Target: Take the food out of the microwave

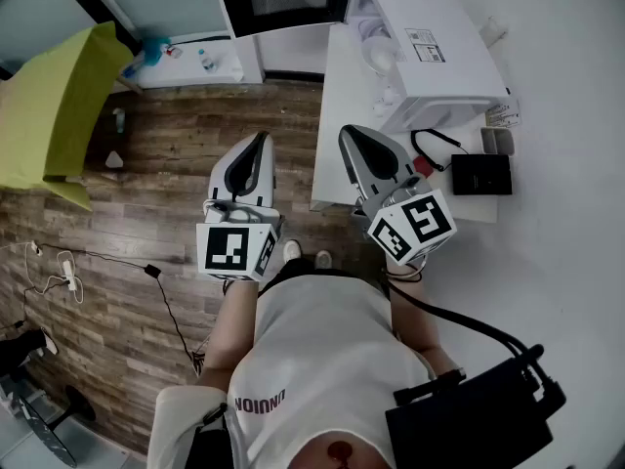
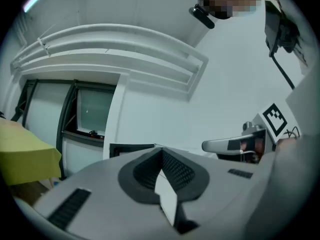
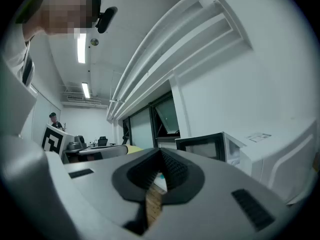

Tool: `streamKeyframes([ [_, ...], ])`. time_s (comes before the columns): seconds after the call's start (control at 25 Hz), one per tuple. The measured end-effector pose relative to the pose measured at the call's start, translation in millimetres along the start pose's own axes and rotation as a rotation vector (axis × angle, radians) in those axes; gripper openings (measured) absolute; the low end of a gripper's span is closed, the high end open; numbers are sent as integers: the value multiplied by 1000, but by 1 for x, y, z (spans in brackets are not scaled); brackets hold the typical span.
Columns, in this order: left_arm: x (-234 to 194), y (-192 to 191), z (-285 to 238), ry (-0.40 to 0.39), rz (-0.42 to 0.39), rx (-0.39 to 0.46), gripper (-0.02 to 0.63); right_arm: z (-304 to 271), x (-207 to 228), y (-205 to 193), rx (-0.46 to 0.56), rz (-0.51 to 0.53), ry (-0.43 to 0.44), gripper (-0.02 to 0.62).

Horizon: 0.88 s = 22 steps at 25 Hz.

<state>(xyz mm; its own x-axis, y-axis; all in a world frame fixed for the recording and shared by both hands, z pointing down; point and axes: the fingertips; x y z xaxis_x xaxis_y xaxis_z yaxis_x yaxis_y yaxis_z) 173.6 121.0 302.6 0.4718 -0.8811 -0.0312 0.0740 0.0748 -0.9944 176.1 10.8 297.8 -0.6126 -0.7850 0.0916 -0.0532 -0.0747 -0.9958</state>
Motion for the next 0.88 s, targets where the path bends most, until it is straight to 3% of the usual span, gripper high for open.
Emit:
streamKeyframes([
  [0.48,-20,-1,3,24,5,-2,14,-16,-4,-1,3,-6,2,21],
  [0.88,-61,-6,21,77,4,-15,13,-40,1,-2,45,-36,-26,21],
])
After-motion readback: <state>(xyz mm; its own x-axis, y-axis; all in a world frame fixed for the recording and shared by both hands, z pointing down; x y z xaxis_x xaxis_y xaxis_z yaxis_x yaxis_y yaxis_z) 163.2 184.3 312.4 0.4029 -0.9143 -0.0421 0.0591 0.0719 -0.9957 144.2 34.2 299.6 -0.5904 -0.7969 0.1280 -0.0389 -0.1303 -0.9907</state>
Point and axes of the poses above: the fingertips, and each gripper's own axes: z backward along the fingers, x to its right, y out of its top, and after that the axes turned 1 degree about y, right-handed
